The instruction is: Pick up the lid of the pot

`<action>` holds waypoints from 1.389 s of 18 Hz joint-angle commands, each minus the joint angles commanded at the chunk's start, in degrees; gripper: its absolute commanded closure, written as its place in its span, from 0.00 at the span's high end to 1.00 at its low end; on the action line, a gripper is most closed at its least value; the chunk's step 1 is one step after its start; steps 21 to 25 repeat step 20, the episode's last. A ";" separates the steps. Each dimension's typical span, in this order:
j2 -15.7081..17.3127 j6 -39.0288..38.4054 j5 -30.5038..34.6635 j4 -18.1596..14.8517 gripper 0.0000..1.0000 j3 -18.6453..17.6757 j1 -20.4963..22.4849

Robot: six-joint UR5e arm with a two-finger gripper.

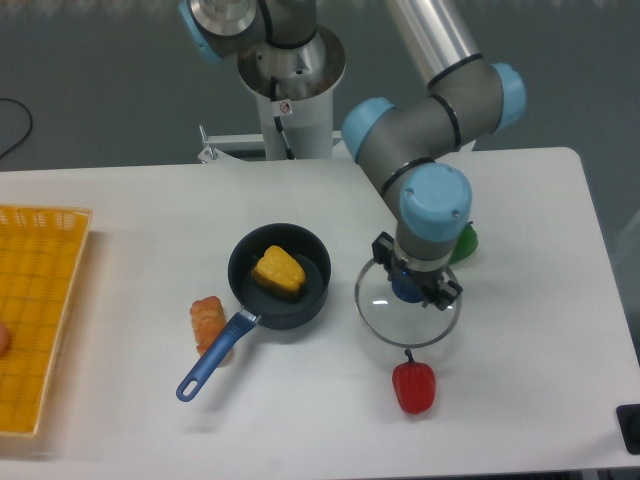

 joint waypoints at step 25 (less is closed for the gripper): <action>2.90 -0.62 -0.18 -0.70 0.61 -0.61 -6.25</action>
